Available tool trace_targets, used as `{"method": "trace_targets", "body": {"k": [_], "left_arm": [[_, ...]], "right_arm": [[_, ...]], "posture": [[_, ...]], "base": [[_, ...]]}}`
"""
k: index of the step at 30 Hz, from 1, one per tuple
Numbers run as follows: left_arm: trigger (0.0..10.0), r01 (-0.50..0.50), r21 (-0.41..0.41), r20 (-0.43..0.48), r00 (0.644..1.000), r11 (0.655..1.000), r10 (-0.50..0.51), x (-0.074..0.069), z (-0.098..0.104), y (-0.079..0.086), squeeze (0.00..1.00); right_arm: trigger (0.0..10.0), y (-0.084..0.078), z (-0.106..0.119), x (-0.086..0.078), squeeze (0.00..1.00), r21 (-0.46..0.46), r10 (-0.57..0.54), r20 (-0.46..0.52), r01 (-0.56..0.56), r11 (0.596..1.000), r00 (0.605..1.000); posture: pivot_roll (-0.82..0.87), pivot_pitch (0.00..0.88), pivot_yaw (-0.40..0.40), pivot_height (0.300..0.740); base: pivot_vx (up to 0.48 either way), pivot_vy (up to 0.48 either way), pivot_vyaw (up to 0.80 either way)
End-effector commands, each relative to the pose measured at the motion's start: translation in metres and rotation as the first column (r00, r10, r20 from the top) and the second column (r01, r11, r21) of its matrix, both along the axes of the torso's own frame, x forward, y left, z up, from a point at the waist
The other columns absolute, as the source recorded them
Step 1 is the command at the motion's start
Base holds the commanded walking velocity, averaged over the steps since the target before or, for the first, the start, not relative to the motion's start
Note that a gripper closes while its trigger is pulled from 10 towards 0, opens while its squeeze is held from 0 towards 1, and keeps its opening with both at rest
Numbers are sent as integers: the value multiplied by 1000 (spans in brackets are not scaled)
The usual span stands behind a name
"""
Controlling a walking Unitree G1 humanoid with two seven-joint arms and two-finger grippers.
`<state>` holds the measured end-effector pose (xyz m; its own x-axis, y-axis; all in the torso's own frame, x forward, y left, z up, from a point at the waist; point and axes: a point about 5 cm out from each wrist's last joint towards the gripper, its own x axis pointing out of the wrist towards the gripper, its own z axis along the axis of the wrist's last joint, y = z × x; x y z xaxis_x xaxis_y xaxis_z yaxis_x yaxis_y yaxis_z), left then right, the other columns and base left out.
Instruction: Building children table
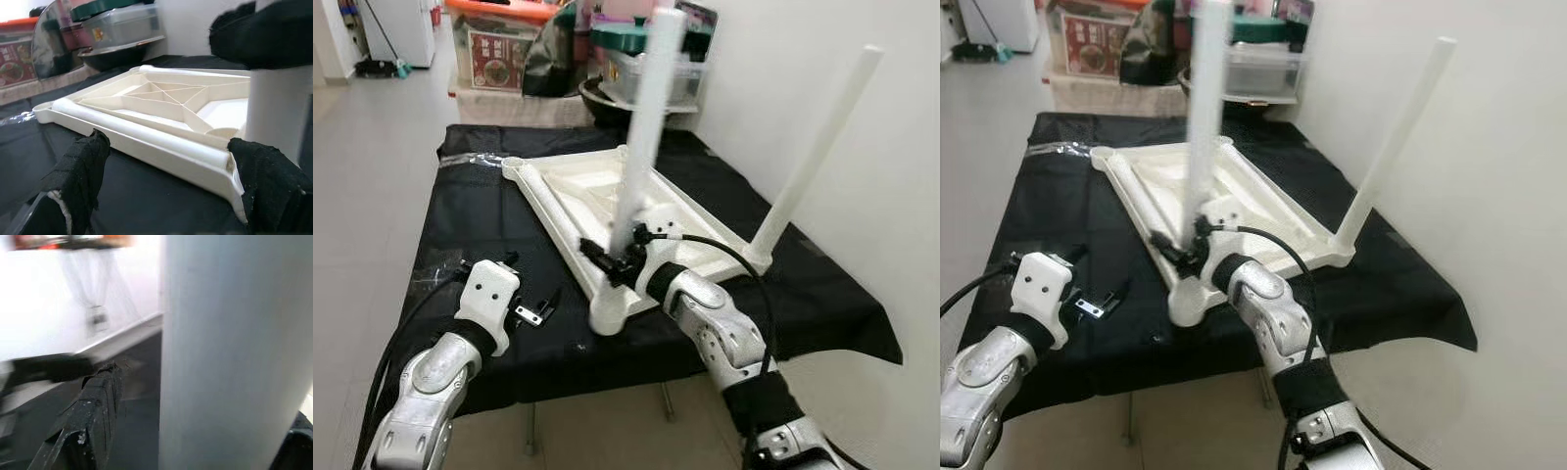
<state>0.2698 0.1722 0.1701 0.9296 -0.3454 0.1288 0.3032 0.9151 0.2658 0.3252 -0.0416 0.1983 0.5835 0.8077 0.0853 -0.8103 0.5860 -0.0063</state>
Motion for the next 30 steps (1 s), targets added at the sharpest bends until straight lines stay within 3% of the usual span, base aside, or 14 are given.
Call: {"method": "trace_targets", "body": {"k": [1,4,5,6,7,11,14,19,20,21,22,26,27,30], "left_arm": [[10000,1,2,-13,1000,1000,-1,1,-3,0,0],[10000,-1,-1,-11,1000,1000,1,0,-3,-2,0],[10000,-2,-1,-10,1000,1000,2,0,-3,-2,0],[10000,-2,-1,-10,1000,1000,2,0,-3,-2,0],[10000,-6,0,-8,1000,1000,6,0,-3,-1,0],[10000,-11,1,-6,1000,1000,11,0,-2,1,0],[10000,-11,2,-8,1000,1000,11,-1,-3,1,0],[10000,-8,0,-9,1000,1000,8,-1,-3,0,0],[10000,-2,0,-9,1000,1000,2,0,-4,-1,0],[10000,-2,0,-9,1000,1000,2,0,-4,-1,0],[10000,4,1,-10,1000,1000,-4,1,-4,-3,0],[10000,10,3,-10,1000,1000,-10,1,-4,-3,0],[10000,14,4,-9,1000,1000,-14,2,-3,-4,0],[10000,16,5,-7,1000,1000,-15,3,-3,-3,0]], "right_arm": [[10000,6,3,-5,0,-4,63,26,-63,998,998],[10000,12,-14,-5,0,-115,142,48,-136,984,989],[7098,13,-19,-1,0,-142,126,35,-120,983,991],[7098,13,-19,-1,0,-142,126,35,-120,983,991],[0,12,-24,13,0,-153,-4,-21,1,988,1000],[0,-13,-36,44,0,-219,-434,-146,398,891,889],[0,-63,-53,52,0,-292,-810,-226,756,586,541],[0,-75,-55,43,0,-296,-879,-164,828,476,447],[5059,-62,-53,36,0,-292,-847,-156,795,531,508],[5059,-62,-53,36,0,-292,-847,-156,795,531,508],[10000,-44,-48,29,0,-246,-782,-160,743,622,602],[10000,-26,-41,23,0,-196,-692,-150,665,721,706],[10000,-17,-34,22,1000,-134,-614,-142,600,789,777],[10000,-11,-26,24,1000,-87,-542,-136,535,840,829]], "posture": [[162,0,-185,740],[170,0,-194,740],[171,0,-195,740],[171,0,-195,740],[173,0,-197,740],[171,0,-195,740],[167,0,-195,740],[156,0,-185,740],[154,0,-183,740],[154,0,-183,740],[145,0,-173,740],[140,0,-168,740],[140,0,-168,740],[145,0,-171,740]], "base": [[0,0,0],[0,0,0],[0,0,0],[0,0,0],[0,0,0],[0,0,0],[0,0,0],[0,0,0],[0,0,0],[0,0,0],[0,0,0],[0,0,0],[0,0,0],[0,0,0]]}}
